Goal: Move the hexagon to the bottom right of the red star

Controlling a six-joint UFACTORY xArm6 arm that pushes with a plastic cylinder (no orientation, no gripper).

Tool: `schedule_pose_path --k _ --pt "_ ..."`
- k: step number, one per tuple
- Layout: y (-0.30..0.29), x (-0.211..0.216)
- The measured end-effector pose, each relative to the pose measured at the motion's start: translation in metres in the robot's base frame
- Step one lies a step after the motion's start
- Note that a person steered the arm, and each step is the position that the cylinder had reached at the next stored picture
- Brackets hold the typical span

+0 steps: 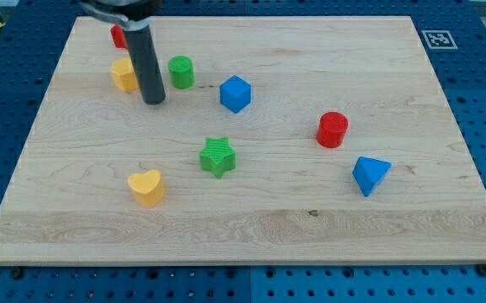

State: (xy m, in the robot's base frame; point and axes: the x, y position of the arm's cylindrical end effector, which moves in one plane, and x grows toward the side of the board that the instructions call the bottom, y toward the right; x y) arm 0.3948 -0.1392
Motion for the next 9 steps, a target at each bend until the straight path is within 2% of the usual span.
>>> schedule_pose_path --k 2,3,5,6,8,9 --pt "-0.055 -0.012" --pt "-0.055 -0.037" --pt "-0.052 -0.060" --pt "-0.052 -0.060" --pt "-0.014 -0.047" --pt "-0.022 -0.071"
